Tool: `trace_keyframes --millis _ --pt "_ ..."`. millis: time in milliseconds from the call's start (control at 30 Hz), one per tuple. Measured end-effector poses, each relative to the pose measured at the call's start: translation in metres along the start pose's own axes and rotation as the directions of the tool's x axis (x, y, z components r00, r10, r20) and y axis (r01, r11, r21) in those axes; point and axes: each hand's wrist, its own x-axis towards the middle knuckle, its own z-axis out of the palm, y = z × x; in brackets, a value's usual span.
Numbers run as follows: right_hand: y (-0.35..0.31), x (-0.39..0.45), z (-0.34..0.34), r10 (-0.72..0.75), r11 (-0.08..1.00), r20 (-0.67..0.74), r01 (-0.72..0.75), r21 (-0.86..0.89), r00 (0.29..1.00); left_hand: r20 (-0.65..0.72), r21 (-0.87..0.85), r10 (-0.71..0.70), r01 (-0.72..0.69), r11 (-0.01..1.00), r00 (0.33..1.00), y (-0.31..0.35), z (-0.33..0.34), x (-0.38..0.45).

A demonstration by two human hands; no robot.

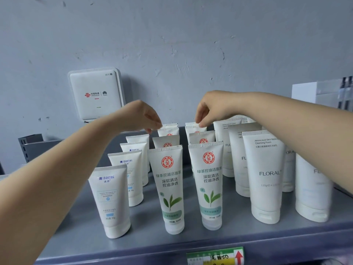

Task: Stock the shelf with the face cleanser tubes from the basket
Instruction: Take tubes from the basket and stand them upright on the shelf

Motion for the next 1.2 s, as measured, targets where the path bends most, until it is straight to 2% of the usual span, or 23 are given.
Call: trace_keyframes --millis 67,133,500,733,1000,1200 --pt "0.005 0.003 -0.006 0.022 0.999 -0.038 -0.023 -0.025 0.999 -0.072 0.005 -0.015 0.015 1.0 0.997 -0.001 -0.009 0.005" --pt "0.01 0.009 -0.01 0.046 0.998 -0.028 -0.047 -0.051 0.999 -0.074 0.045 -0.013 0.017 0.999 0.997 -0.002 -0.014 0.011" --pt "0.015 0.045 0.0 0.087 0.974 0.19 -0.044 -0.221 0.978 0.148 0.227 -0.004 -0.031 0.973 0.989 -0.006 0.012 0.045" --pt "0.016 0.063 0.013 0.083 0.978 0.308 -0.019 -0.206 0.948 0.259 0.234 -0.008 -0.055 0.971 0.966 -0.013 0.027 0.063" --pt "0.017 0.078 0.026 0.06 0.949 0.294 0.036 -0.312 0.954 0.334 0.174 0.023 -0.085 0.981 0.942 -0.018 0.035 0.074" --pt "0.018 0.077 0.024 0.04 0.965 0.316 0.045 -0.258 0.948 0.377 0.128 0.042 -0.097 0.987 0.925 -0.016 0.031 0.074"
